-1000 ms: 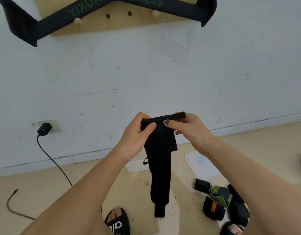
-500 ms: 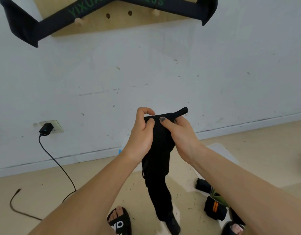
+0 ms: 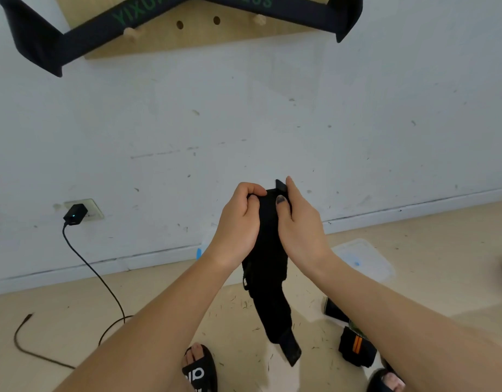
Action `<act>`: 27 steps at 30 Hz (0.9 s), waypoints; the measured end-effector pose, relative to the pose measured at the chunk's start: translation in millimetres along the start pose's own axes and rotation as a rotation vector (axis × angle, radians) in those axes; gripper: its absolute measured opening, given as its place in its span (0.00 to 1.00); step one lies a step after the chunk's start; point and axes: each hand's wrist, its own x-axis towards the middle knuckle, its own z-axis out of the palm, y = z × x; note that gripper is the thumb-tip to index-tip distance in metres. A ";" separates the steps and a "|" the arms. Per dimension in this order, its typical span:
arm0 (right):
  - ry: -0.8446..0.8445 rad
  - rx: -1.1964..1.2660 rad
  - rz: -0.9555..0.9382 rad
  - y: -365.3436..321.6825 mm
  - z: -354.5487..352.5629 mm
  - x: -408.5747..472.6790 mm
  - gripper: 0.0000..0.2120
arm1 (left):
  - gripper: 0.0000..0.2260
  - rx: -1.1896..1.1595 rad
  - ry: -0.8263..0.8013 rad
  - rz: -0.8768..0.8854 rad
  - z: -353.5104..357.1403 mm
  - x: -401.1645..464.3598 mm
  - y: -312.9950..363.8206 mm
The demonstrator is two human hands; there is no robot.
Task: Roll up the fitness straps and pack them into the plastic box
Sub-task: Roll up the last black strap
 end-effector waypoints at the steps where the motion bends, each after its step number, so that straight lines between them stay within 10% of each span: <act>1: -0.005 -0.056 -0.035 1.7 0.6 -0.3 0.24 | 0.12 -0.002 0.003 0.001 0.5 0.2 0.6; 20: -0.186 -0.302 -0.168 -4.5 -0.8 -6.7 0.30 | 0.09 -0.007 0.014 -0.007 -11.3 2.3 -2.9; 27: -0.153 0.119 -0.019 -8.7 -5.4 1.7 0.23 | 0.06 -0.001 0.016 0.044 -17.8 5.3 -1.3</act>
